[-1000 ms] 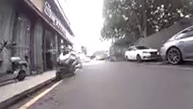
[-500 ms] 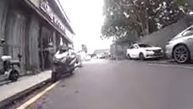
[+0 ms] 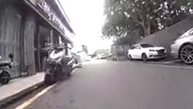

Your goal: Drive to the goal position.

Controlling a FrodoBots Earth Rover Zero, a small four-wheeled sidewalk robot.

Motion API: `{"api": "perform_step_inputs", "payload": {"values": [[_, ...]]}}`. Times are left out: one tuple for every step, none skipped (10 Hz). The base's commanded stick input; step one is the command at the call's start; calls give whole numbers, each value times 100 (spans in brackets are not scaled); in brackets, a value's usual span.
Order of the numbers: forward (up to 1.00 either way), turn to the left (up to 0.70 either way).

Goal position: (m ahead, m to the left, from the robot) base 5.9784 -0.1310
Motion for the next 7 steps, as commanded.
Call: {"api": "perform_step_inputs", "payload": {"values": [[70,0],[70,0],[70,0],[70,0],[70,0],[70,14],[70,14]]}}
